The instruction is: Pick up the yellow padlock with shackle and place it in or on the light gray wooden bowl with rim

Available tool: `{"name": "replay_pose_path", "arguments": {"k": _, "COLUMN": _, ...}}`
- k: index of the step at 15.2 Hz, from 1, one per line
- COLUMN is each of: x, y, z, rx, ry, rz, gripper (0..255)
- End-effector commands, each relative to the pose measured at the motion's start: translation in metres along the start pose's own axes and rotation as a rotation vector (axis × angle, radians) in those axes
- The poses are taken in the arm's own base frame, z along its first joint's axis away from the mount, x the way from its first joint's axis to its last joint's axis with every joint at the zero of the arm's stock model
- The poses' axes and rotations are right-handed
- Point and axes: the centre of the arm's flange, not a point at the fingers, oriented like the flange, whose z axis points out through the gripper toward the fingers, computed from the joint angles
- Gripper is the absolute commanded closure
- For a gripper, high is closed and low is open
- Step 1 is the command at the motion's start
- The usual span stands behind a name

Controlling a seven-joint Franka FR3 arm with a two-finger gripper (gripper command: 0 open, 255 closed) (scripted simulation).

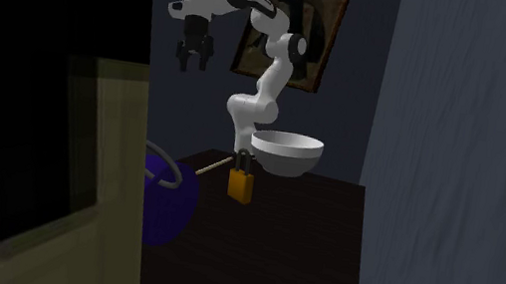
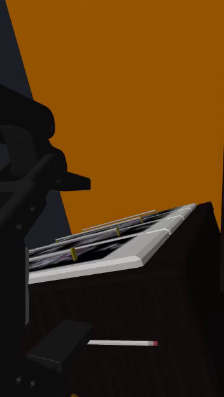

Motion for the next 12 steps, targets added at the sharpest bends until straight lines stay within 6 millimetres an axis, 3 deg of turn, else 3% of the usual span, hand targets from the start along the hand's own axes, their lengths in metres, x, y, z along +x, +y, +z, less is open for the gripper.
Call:
{"name": "replay_pose_path", "arguments": {"k": 1, "x": 0.0, "y": 0.0, "z": 0.0, "rx": 0.0, "ry": 0.0, "rz": 0.0, "gripper": 0}}
{"name": "replay_pose_path", "arguments": {"k": 12, "x": 0.058, "y": -0.131, "z": 0.05, "rx": -0.039, "ry": -0.022, "rz": 0.021, "gripper": 0}}
